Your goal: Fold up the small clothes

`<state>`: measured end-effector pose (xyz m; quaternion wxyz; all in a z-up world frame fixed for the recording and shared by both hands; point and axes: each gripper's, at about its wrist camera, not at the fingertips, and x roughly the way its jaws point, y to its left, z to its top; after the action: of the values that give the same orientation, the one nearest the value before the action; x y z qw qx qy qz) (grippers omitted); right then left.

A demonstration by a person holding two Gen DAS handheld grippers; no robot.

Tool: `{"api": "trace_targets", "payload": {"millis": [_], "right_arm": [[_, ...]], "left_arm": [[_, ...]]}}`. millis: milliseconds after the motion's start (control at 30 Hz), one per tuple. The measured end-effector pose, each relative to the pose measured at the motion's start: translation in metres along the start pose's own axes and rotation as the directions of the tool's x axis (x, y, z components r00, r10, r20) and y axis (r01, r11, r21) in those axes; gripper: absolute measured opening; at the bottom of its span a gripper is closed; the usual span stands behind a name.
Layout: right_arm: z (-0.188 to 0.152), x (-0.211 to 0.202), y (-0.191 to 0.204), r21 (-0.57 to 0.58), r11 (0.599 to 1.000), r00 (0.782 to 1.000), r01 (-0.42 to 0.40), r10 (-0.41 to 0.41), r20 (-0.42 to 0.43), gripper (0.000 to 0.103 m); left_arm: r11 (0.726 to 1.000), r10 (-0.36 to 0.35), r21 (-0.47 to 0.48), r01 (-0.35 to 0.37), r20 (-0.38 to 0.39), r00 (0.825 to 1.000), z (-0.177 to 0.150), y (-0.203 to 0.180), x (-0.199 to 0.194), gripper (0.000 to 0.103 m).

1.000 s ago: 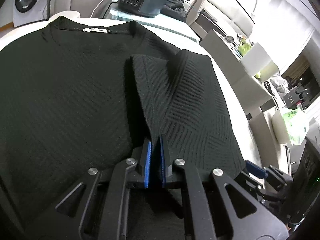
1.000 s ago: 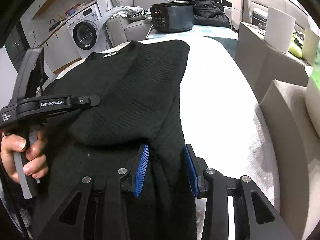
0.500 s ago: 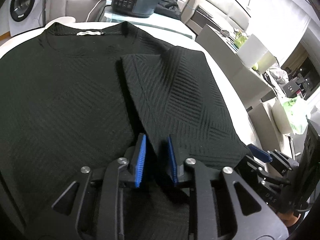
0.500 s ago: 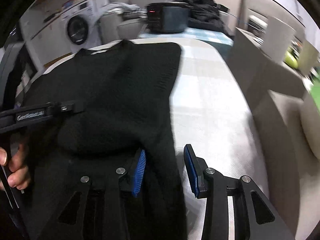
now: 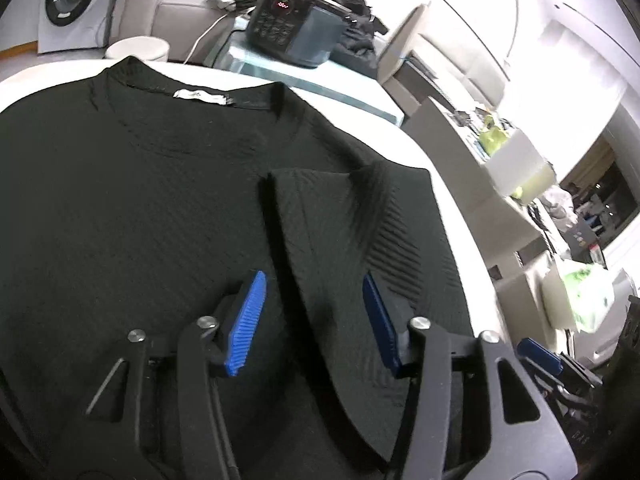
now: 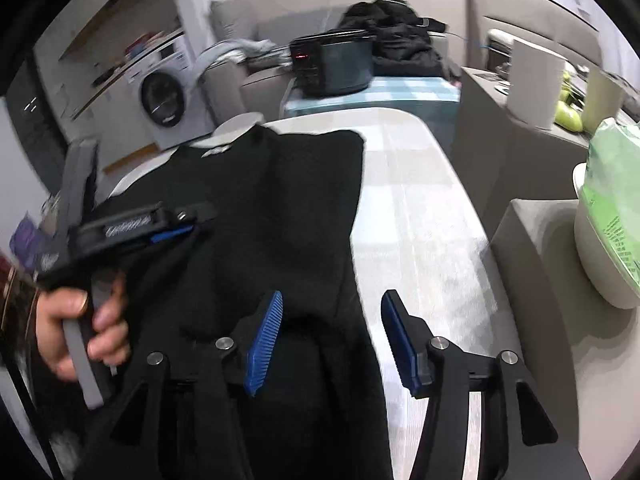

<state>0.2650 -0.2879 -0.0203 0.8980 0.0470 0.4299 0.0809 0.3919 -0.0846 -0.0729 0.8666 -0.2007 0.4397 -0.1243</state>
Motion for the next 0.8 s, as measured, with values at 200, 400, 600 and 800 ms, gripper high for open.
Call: {"api": "trace_targets", "payload": {"millis": [200,400,600,800], "right_arm": [[0.021,0.054,0.007,0.048,0.998,0.997,-0.042,0.046,-0.067,0.042],[0.024,0.063,0.001,0.047,0.992,0.991,0.118,-0.115,-0.062,0.006],[0.029,0.056,-0.018,0.117,0.993,0.998,0.011,-0.004,-0.064,0.014],[0.055,0.075,-0.014,0.165,0.985,0.998,-0.058,0.063,-0.023,0.034]], "left_arm": [[0.999,0.035,0.004,-0.035,0.003,0.999,0.004,0.001,0.008,0.024],[0.997,0.070,0.008,-0.070,0.004,0.998,0.005,0.002,0.012,0.017],[0.998,0.060,-0.020,-0.060,0.014,0.998,0.016,0.008,0.019,0.017],[0.994,0.104,-0.019,-0.103,0.049,0.993,0.031,0.005,0.032,0.017]]}}
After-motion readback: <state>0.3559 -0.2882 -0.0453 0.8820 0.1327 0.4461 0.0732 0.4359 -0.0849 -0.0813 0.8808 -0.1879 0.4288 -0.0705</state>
